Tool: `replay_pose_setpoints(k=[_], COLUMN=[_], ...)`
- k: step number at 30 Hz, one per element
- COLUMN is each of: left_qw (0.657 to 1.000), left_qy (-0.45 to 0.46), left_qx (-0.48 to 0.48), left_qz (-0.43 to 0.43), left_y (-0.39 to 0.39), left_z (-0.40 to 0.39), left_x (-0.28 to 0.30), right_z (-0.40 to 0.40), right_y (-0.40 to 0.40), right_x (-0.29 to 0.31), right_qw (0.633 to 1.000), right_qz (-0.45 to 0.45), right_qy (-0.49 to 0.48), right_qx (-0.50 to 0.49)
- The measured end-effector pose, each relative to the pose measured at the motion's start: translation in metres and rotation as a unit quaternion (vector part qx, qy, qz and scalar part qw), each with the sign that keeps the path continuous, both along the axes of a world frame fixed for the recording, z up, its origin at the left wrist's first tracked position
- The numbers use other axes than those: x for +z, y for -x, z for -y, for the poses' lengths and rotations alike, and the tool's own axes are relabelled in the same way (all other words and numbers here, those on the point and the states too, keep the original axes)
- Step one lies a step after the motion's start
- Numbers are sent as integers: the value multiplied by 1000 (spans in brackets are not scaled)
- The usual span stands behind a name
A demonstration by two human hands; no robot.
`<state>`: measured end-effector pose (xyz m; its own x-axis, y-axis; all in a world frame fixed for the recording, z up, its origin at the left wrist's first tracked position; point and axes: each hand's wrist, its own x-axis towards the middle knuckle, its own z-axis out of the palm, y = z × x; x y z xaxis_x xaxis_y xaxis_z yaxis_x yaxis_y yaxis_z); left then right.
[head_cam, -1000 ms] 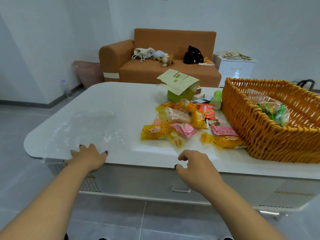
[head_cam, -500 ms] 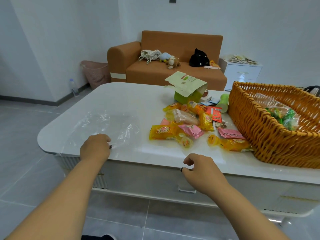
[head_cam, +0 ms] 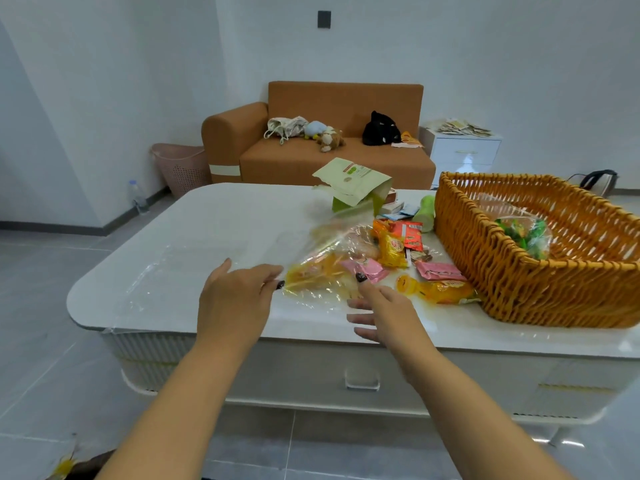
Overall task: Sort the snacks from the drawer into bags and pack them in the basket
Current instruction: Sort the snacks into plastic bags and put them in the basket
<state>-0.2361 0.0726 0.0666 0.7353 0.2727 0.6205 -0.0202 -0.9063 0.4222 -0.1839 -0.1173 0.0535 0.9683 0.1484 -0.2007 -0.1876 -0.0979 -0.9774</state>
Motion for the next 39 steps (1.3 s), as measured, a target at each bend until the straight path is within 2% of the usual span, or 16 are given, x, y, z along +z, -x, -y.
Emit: replay_pose_setpoints(k=[4, 8, 10, 12, 14, 16, 18, 19, 20, 23, 25, 29, 32, 35, 37, 39], left_qw=[988, 972, 956, 935, 887, 811, 730, 704, 697, 752, 788, 799, 815, 828, 828, 825], left_qy=[131, 154, 161, 230, 375, 499, 579, 598, 597, 518, 493, 515, 491, 451, 421, 395], left_qx=[-49, -127, -165, -199, -220, -245, -287, -307, -321, -320, -277, -214, -207, -214, -232, -248], left_qz=[-59, -126, -182, -181, -156, -184, -223, -231, -234, -252, -245, -225, -228, -255, -288, -319], left_y=[9, 21, 23, 19, 12, 6, 1, 0, -1, -7, -14, -24, -23, -19, -16, -13], left_z=[10, 21, 30, 41, 47, 48, 43, 42, 40, 40, 39, 29, 20, 15, 15, 17], left_x=[-8, -13, -13, -8, -4, -3, -4, -5, -4, -1, 2, 7, 10, 10, 8, 7], right_z=[14, 26, 27, 26, 24, 19, 12, 8, 5, 1, 5, 18, 28, 34, 34, 33], right_y=[-4, 1, 6, 12, 19, 27, 33, 35, 36, 35, 32, 23, 10, 1, -3, -4], right_x=[2, 11, 14, 13, 9, 2, -6, -11, -15, -22, -20, -7, -3, -1, 1, 1], right_qw=[997, 987, 990, 985, 965, 943, 930, 925, 921, 918, 913, 905, 919, 879, 871, 876], right_qz=[-25, 11, 83, 167, 238, 280, 288, 288, 288, 255, 219, 191, 259, 408, 430, 401], right_qy=[-67, -145, -95, 8, 107, 163, 178, 178, 180, 192, 186, 175, 185, 223, 230, 258], right_qx=[-43, -73, -69, -44, 6, 68, 141, 170, 190, 236, 289, 338, 234, 100, 64, 76])
